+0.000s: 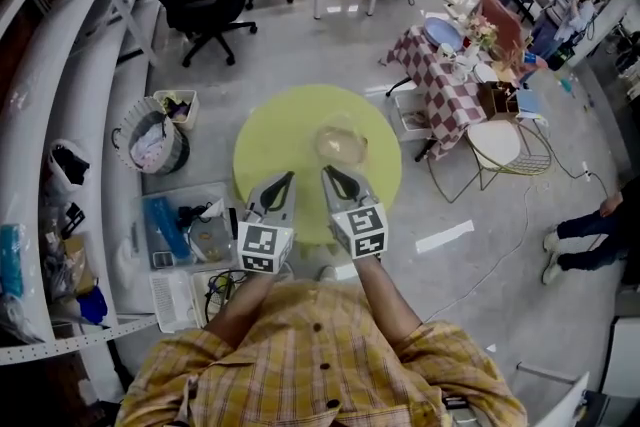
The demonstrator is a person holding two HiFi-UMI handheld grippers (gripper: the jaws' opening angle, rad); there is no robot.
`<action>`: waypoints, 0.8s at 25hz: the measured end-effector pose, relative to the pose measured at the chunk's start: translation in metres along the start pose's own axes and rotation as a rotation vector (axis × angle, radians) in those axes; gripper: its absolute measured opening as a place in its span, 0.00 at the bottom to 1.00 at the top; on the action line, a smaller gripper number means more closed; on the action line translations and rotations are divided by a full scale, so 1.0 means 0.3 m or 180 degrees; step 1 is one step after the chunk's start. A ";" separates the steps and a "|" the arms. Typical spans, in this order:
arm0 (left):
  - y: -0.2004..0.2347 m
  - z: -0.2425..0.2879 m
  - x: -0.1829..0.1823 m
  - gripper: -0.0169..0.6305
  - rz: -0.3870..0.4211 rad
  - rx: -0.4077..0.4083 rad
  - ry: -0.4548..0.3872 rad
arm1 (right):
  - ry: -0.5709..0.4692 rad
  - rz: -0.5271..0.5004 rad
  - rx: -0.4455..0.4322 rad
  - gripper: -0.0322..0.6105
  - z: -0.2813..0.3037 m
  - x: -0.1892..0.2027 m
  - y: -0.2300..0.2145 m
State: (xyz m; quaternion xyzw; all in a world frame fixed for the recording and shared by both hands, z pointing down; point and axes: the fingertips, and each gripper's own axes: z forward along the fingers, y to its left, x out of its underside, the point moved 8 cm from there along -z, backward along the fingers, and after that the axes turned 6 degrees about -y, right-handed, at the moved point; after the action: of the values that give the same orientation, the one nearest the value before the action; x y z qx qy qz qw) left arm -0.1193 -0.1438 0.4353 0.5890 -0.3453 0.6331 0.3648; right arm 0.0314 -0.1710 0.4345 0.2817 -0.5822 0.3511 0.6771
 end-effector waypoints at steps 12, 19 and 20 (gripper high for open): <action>-0.010 -0.003 -0.029 0.03 0.0014 0.0037 -0.0067 | -0.0155 -0.0049 0.0060 0.08 -0.021 -0.047 0.000; -0.011 -0.006 -0.036 0.03 0.0012 0.0033 -0.0086 | -0.0227 -0.0040 0.0052 0.08 -0.026 -0.060 0.007; -0.010 -0.005 -0.037 0.03 0.0014 0.0036 -0.0089 | -0.0232 -0.0039 0.0051 0.08 -0.025 -0.061 0.007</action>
State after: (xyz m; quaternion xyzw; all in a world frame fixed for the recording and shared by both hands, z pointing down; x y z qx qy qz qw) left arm -0.1169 -0.1415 0.4242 0.5991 -0.3481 0.6275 0.3552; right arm 0.0326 -0.1666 0.4154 0.3033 -0.6019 0.3411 0.6553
